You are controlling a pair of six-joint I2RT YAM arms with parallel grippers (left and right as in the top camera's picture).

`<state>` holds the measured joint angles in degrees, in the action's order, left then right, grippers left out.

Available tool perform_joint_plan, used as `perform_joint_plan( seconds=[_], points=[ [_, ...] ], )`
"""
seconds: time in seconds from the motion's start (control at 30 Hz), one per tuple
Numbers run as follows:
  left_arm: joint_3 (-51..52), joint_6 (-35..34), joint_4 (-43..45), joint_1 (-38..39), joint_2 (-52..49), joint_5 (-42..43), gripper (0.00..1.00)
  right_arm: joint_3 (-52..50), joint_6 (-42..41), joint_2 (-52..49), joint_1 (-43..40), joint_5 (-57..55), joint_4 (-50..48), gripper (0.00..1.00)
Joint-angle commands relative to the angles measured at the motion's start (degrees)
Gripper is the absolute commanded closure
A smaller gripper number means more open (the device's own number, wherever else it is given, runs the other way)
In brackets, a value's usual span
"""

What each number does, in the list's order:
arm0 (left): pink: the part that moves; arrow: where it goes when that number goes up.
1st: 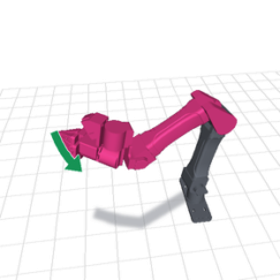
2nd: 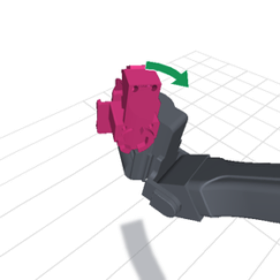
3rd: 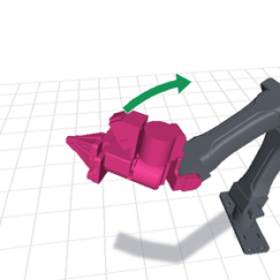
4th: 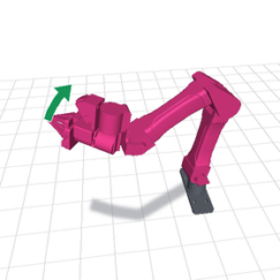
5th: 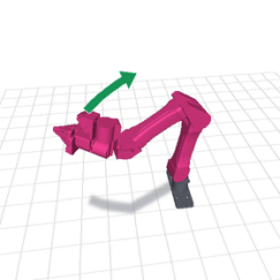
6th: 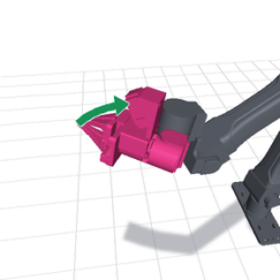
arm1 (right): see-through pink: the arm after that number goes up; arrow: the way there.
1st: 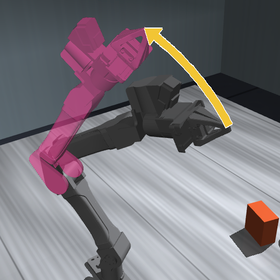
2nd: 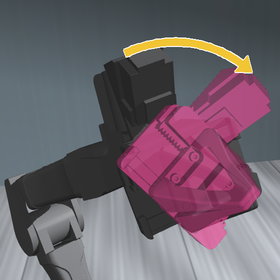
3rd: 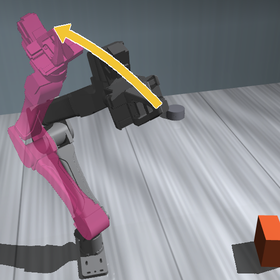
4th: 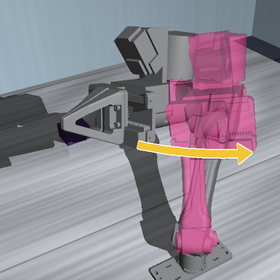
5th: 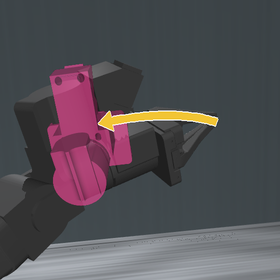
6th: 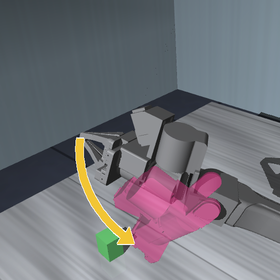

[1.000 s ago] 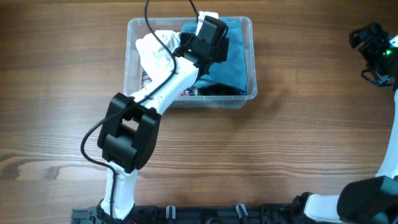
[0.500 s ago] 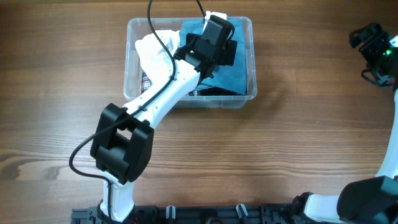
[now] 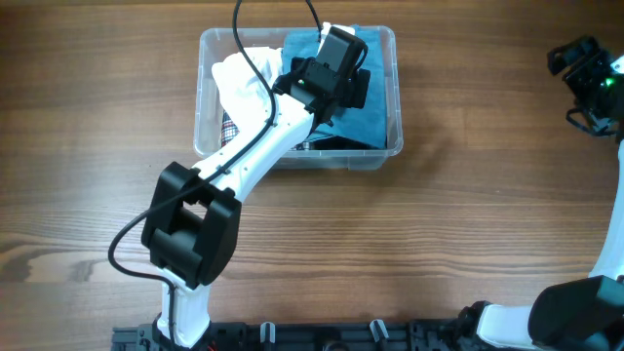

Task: Pack container
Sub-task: 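Press the denim cloth flat into the bin with the left gripper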

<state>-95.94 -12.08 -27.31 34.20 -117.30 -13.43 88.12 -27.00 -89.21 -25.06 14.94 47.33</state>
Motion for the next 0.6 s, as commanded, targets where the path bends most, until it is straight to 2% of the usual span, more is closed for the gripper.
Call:
perform_joint_plan(
  seconds=[0.0, 0.37, 0.57],
  points=[
    [0.8, -0.3, 2.1, 0.2, 3.0, 0.7, 0.0, -0.1, -0.4, -0.7, 0.2, -0.3, -0.1, 0.0],
    [0.3, 1.4, 12.2, -1.9, 2.4, -0.6, 0.0, -0.1, -0.4, -0.7, 0.2, -0.3, -0.1, 0.0],
    [0.3, 1.4, 14.2, -2.6, -3.5, -0.3, 0.0, -0.1, -0.4, -0.7, 0.2, -0.3, -0.1, 0.0]
  ],
)
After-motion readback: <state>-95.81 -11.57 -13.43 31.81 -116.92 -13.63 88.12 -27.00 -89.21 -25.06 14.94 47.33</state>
